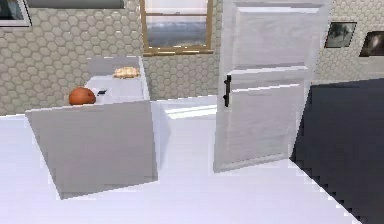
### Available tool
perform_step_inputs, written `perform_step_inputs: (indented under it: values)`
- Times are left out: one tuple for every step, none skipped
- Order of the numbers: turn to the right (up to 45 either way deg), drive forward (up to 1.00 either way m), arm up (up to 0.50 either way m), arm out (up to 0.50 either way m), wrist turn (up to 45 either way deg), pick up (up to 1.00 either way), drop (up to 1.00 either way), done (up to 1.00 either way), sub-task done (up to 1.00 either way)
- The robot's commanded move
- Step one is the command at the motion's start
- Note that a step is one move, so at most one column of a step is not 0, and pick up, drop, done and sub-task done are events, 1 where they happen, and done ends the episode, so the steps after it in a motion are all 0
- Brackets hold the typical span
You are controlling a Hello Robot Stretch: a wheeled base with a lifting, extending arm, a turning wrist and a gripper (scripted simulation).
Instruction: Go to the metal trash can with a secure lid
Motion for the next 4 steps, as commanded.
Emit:
perform_step_inputs:
  values:
    - [27.0, 0.00, 0.00, 0.00, 0.0, 0.00, 0.00, 0.00, 0.00]
    - [0.0, 0.45, 0.00, 0.00, 0.0, 0.00, 0.00, 0.00, 0.00]
    - [45.0, 0.00, 0.00, 0.00, 0.0, 0.00, 0.00, 0.00, 0.00]
    - [0.0, 0.15, 0.00, 0.00, 0.0, 0.00, 0.00, 0.00, 0.00]
